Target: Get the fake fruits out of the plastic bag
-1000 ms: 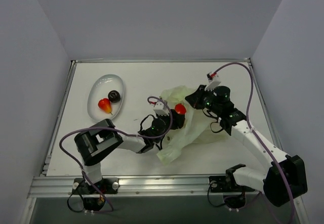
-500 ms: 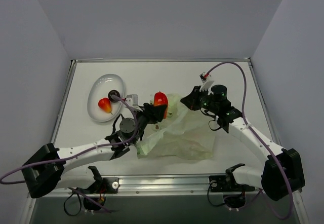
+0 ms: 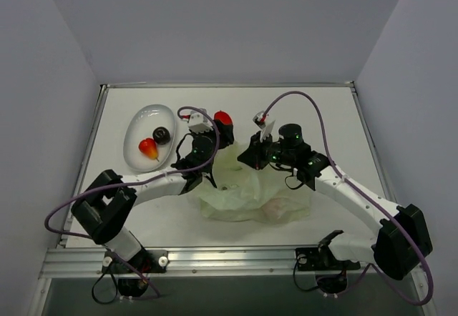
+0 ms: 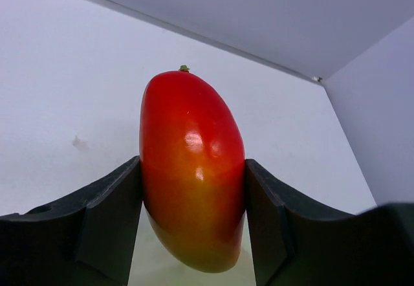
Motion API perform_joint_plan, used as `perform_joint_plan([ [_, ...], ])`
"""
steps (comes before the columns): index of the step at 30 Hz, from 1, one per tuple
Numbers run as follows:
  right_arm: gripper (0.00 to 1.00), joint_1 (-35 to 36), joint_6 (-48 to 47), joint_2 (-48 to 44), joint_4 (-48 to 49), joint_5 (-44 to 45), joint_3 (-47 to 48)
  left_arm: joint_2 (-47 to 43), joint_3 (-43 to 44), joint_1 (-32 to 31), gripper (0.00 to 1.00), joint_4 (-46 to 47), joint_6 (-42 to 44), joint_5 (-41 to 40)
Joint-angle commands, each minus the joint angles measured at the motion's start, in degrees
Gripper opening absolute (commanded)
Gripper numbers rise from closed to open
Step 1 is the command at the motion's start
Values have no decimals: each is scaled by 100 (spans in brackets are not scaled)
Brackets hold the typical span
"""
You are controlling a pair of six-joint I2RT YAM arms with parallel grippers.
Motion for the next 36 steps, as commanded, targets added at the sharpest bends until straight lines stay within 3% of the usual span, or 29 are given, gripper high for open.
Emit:
perform_joint_plan([
  [1, 0, -167, -100, -63, -133, 846, 280, -777, 174, 539, 2, 107, -219, 277],
  [3, 0, -212, -117, -10, -54, 524, 236, -1278, 287, 786, 3, -236, -141, 470],
  [6, 0, -10, 23, -220, 464, 223, 52, -1561, 611, 1007, 2, -799, 448, -2],
  [11, 0, -106, -21, -318, -60, 1179, 209, -1928, 508, 1700, 2, -1071, 124, 479],
  [14, 0, -273, 93, -239, -185, 1883, 307, -2334, 324, 2096, 3, -1686, 159, 558],
  [18, 0, -712, 366, -239, 69, 2112, 307, -2449, 121, 3122, 2, -2389, -359, 805],
  [22, 0, -748, 419, -247, 140, 2042, 342, -1749, 524, 3939, 3, -3433, -930, 1498],
  [25, 0, -766, 401, -326, 149, 2016, 263, -1186, 806, 4346, 2, -3638, -1159, 1965],
  [36, 0, -801, 472, -590, 254, 1752, -19, 670, 2519, 4576, 2, -4377, -519, 2422],
])
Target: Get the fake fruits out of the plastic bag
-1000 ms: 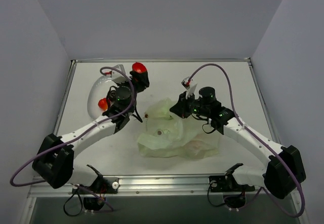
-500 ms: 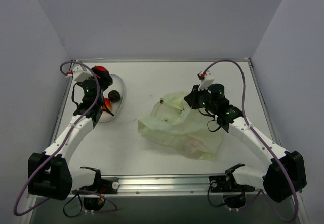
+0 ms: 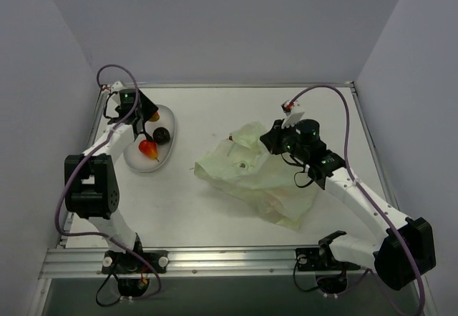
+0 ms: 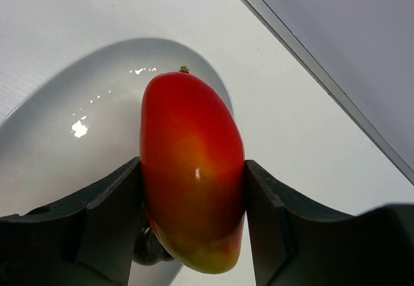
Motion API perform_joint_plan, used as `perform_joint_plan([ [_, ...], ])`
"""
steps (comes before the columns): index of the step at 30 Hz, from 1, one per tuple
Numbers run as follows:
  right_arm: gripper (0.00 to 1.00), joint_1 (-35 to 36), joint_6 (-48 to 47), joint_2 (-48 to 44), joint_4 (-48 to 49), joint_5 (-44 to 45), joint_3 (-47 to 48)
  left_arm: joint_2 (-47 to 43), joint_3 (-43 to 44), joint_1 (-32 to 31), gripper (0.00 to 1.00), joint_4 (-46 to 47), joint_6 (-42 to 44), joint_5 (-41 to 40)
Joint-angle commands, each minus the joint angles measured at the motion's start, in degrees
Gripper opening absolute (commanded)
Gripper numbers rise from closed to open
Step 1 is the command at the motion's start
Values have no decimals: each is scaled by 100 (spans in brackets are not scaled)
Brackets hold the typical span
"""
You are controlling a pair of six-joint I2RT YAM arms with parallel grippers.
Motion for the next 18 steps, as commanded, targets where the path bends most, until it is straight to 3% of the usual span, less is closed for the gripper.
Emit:
perform_joint_plan([
  [1, 0, -29, 52, -249, 252, -123, -43, 308, 546, 125, 2, -226, 304, 265],
  [7, 0, -47, 61, -320, 243, -150, -8, 792, 732, 293, 8, -464, 418, 405],
  [13, 0, -30, 105, -346, 243, -290, 10, 907, 732, 311, 26, -332, 304, 405],
  [14, 0, -29, 113, -355, 252, -290, -25, 881, 697, 319, 30, -184, 243, 397],
  [16, 0, -29, 122, -407, 243, -256, -51, 767, 539, 319, 52, 71, 181, 370],
  [18, 0, -29, 131, -425, 252, -255, -95, 670, 451, 319, 63, 151, 146, 326],
])
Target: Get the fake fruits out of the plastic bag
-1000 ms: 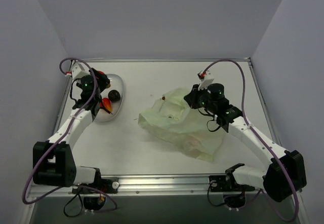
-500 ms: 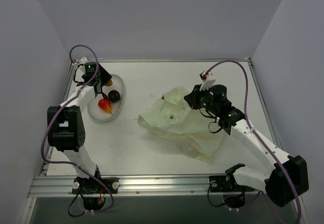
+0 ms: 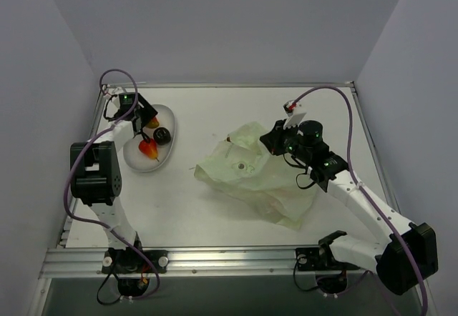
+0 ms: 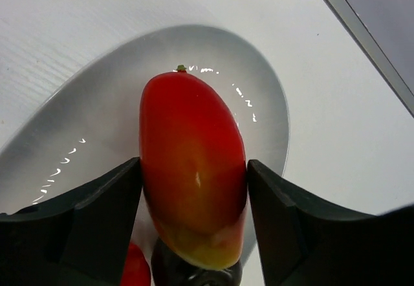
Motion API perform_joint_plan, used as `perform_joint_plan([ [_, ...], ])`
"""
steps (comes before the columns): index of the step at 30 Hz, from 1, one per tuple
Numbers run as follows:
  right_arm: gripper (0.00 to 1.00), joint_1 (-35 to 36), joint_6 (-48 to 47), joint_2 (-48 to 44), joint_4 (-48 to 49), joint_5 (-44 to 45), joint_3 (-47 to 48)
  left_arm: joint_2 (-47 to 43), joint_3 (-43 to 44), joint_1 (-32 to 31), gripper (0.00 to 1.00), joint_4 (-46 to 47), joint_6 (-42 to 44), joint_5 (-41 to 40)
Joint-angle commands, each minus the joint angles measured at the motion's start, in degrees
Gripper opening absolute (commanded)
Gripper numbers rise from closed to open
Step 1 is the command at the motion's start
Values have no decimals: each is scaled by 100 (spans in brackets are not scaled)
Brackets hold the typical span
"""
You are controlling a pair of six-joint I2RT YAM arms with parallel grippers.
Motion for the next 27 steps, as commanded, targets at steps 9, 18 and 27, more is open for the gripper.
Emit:
perform_joint_plan([
  [9, 0, -25, 136, -149, 344, -36, -115, -1303, -327, 7, 91, 542, -156, -153],
  [18, 0, 36, 329, 149, 265, 68, 122, -3931, -2204, -2803, 75, 1173, 353, -24],
  [27, 70, 63, 724, 62, -314, 858, 455, -4126, -2797, -4581, 91, 851, 1030, 1648],
])
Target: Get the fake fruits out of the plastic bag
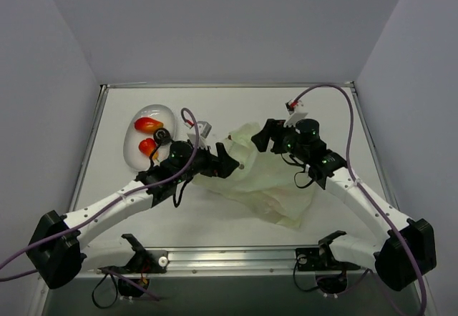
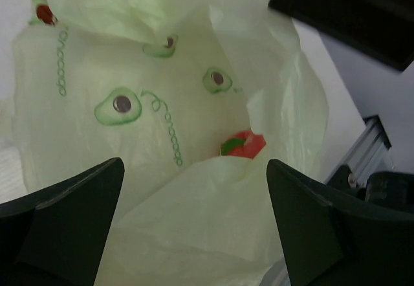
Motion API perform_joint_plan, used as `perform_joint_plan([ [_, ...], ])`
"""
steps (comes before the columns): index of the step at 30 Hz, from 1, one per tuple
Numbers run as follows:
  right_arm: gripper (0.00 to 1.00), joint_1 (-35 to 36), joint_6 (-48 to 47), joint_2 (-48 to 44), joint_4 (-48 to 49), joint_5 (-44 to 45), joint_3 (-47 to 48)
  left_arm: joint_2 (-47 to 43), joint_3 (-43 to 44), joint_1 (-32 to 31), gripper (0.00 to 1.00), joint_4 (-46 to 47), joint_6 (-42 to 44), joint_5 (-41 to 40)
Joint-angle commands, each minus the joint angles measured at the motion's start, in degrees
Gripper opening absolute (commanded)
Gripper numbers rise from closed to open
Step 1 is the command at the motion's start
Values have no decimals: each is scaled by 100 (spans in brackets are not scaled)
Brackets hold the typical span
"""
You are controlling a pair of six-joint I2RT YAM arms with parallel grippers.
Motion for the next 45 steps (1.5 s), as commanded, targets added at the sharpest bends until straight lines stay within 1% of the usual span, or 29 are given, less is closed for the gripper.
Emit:
perform_joint_plan([
  [1, 79, -3, 239, -152, -382, 778, 432, 9, 88, -229, 90, -206, 447, 589],
  [2, 89, -38, 257, -223, -497, 1285, 467, 1, 53, -256, 89, -259, 464, 528],
  [3, 92, -186, 292, -397, -629, 1612, 502, -17, -16, -274, 88, -216, 465, 510],
  [4, 93, -292, 336, -469, -856, 1850, 511, -95, -165, -274, 85, -189, 447, 501],
  [5, 89, -441, 371, -530, -954, 2270, 494, -139, -236, -274, 84, -189, 421, 414],
  [8, 86, -1222, 555, -654, -1113, 2512, 161, -350, -482, -282, 79, -233, 324, 264],
  [9, 86, -1485, 626, -732, -1113, 2312, 3, -420, -553, -282, 79, -207, 307, 220],
  [10, 86, -1993, 687, -768, -1113, 2118, -294, -552, -614, -282, 78, -207, 298, 193],
  [11, 88, -2207, 810, -803, -1122, 1968, -445, -614, -693, -282, 77, -233, 306, 176],
  [13, 93, -2567, 907, -970, -1087, 1652, -831, -816, -755, -282, 75, -356, 324, 70],
  [14, 98, -2569, 943, -1005, -1044, 1494, -938, -869, -799, -282, 75, -382, 359, 53],
  [15, 98, -2743, 1030, -997, -1008, 1188, -1026, -939, -869, -282, 75, -391, 368, 52],
  [16, 98, -2771, 1118, -988, -877, 489, -1114, -1009, -896, -282, 74, -400, 385, 35],
  [18, 94, -2763, 1355, -1101, -693, -253, -1448, -1063, -949, -282, 74, -400, 368, 52],
  [19, 92, -2754, 1417, -1198, -587, -848, -1536, -1132, -1018, -282, 73, -391, 350, 61],
  [21, 83, -2745, 1522, -1530, -578, -1152, -1746, -1221, -1150, -282, 73, -234, 254, 61],
  [22, 77, -2745, 1732, -1655, -473, -1275, -1835, -1299, -1290, -282, 72, -172, 219, 52],
  [23, 68, -2736, 1838, -1743, -385, -1511, -1905, -1309, -1353, -282, 71, -93, 166, 18],
  [25, 56, -2745, 2006, -1762, -104, -1540, -2002, -1239, -1441, -282, 70, 48, 70, 8],
  [26, 46, -2754, 2006, -1657, -16, -1488, -2002, -1195, -1467, -282, 70, 109, 26, 104],
  [27, 31, -2754, 1980, -1334, 185, -1505, -1907, -1099, -1493, -282, 69, 301, -1, 175],
  [28, 19, -2754, 1954, -1157, 361, -1513, -1862, -1063, -1546, -291, 68, 364, -62, 228],
  [29, 0, -2754, 1980, -1007, 528, -1514, -1818, -1045, -1573, -309, 68, 399, -80, 246],
  [33, 0, -2763, 1884, -400, 908, -1048, -1283, -861, -1661, -414, 67, 566, -168, 105],
  [36, 0, -2745, 1410, -102, 550, -462, -519, -529, -1669, -624, 67, 829, -230, 26],
  [37, 0, -2745, 1296, 30, 478, -441, -117, -405, -1661, -791, 66, 909, -247, -44],
  [39, 0, -2745, 867, 557, 59, -502, 324, -11, -1600, -958, 66, 1225, -300, -88],
  [41, 0, -2736, 671, 1022, -67, -678, 720, 280, -1538, -1239, 66, 1628, -414, -158],
  [45, 0, -2719, 153, 1621, -365, -687, 1178, 1219, -1196, -1828, 66, 2174, -511, -404],
])
